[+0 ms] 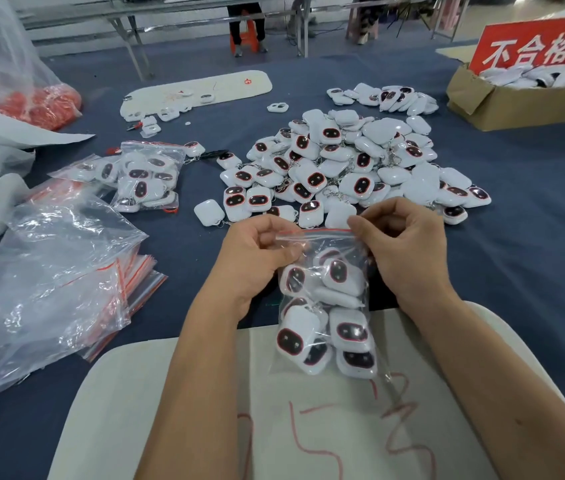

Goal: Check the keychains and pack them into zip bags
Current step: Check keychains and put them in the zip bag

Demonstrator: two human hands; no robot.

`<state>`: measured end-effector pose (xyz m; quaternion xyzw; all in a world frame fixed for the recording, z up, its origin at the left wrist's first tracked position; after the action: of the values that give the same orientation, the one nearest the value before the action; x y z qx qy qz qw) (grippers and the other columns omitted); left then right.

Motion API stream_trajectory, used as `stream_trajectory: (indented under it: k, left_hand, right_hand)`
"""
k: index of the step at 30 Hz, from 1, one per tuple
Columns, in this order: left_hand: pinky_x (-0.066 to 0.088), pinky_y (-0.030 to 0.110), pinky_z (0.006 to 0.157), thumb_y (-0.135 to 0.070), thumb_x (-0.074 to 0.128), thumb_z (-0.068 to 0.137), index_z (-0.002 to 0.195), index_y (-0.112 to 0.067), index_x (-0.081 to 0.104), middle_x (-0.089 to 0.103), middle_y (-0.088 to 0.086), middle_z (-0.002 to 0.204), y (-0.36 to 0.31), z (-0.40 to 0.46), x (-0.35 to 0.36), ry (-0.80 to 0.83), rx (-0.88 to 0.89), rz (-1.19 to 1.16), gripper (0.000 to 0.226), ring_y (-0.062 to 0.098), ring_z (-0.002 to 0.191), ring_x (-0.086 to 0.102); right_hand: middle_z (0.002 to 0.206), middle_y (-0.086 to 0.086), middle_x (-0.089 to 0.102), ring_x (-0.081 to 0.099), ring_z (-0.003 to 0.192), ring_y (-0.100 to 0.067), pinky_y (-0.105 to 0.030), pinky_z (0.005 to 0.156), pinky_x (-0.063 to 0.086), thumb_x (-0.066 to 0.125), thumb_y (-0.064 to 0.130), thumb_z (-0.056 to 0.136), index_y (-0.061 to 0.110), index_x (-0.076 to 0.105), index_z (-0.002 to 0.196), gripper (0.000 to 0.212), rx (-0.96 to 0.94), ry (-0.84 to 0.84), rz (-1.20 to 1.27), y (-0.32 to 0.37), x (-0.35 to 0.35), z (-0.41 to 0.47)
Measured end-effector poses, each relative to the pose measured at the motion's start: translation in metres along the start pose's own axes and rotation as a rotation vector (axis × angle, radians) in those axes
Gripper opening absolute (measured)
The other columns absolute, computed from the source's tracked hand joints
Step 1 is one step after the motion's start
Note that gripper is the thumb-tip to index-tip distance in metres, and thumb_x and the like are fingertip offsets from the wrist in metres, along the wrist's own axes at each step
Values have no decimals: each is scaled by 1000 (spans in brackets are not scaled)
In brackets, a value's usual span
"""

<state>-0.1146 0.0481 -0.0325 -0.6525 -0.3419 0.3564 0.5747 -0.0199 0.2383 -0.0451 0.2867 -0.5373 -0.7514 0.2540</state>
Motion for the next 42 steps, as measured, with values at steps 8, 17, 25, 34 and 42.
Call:
stream_trajectory:
  k: [8,17,25,34,42]
  left_hand:
    - [57,26,59,-1,82,83,79,-15,75,76,7,77,-1,1,-2,-93,13,-8,16,15,64,70]
    - [58,26,70,-20,83,86,81,-19,74,77,2,90,0,2,-8,-204,119,246,10,17,84,71]
    - [44,20,82,-19,75,89,87,-23,77,70,-15,85,-6,3,25,-52,504,631,5,6,91,60]
    - [50,34,83,-18,75,90,79,-24,71,69,-13,84,-5,3,23,-69,442,600,14,10,90,62]
    - [52,31,69,-20,70,95,80,-28,66,67,-12,74,0,4,19,-52,336,599,18,7,72,62]
  right_hand:
    - [74,-2,75,64,57,-13,-30,60,56,74,34,98,23,72,88,15,56,165,24,0,2,2]
    - [63,0,71,61,53,-4,-17,56,50,73,31,98,17,74,72,30,26,257,-89,5,4,-3]
    - [65,1,68,58,60,-12,-28,59,49,71,23,99,11,72,76,26,-193,271,-238,11,8,-7]
    - [79,4,72,66,76,-15,-32,71,54,70,14,99,14,73,86,14,-202,350,-202,13,8,-8]
    - [77,8,70,62,73,-6,-19,67,50,69,15,99,21,71,84,17,-155,357,-234,12,10,-8]
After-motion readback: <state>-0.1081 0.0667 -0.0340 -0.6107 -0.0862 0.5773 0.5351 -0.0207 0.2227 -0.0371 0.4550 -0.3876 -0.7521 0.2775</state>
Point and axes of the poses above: each hand's wrist, its own z-axis towards the middle knuckle, its own x-axis out of the palm, y = z × x, the point moved 1 cm from there along z, towards the middle knuckle
